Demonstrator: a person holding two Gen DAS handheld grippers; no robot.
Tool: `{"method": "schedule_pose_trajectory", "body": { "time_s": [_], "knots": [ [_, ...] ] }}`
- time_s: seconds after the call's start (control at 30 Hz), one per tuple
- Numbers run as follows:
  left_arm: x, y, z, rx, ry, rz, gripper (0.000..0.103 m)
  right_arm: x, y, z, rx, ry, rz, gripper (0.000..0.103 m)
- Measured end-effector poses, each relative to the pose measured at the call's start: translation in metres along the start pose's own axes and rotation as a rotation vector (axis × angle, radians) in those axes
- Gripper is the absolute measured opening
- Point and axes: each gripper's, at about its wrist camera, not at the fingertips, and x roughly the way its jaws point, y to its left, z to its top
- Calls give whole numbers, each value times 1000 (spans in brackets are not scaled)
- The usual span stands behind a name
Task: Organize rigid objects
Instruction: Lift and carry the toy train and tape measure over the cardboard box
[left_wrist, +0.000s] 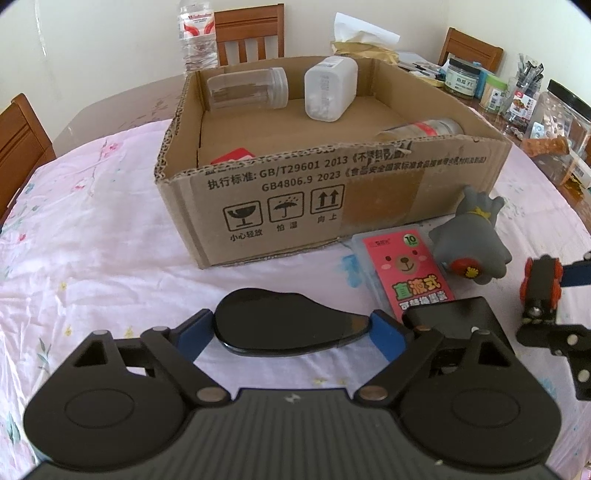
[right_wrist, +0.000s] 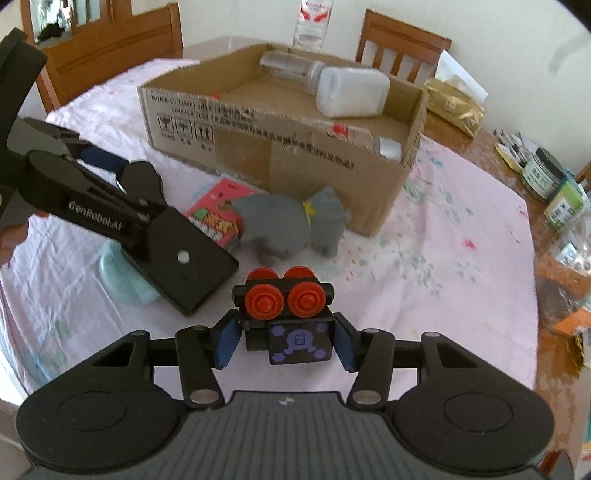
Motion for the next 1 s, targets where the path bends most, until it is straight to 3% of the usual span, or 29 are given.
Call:
{"method": "schedule_pose_trajectory", "body": {
  "time_s": [0.67, 1.0],
  "knots": [
    [-1, -3, -2, 21, -24, 6, 91, 8, -2, -3, 49, -2, 7, 61],
    [0, 3, 3, 127, -19, -52, 92, 7, -1, -4, 55, 0, 6, 61]
  ]
}}
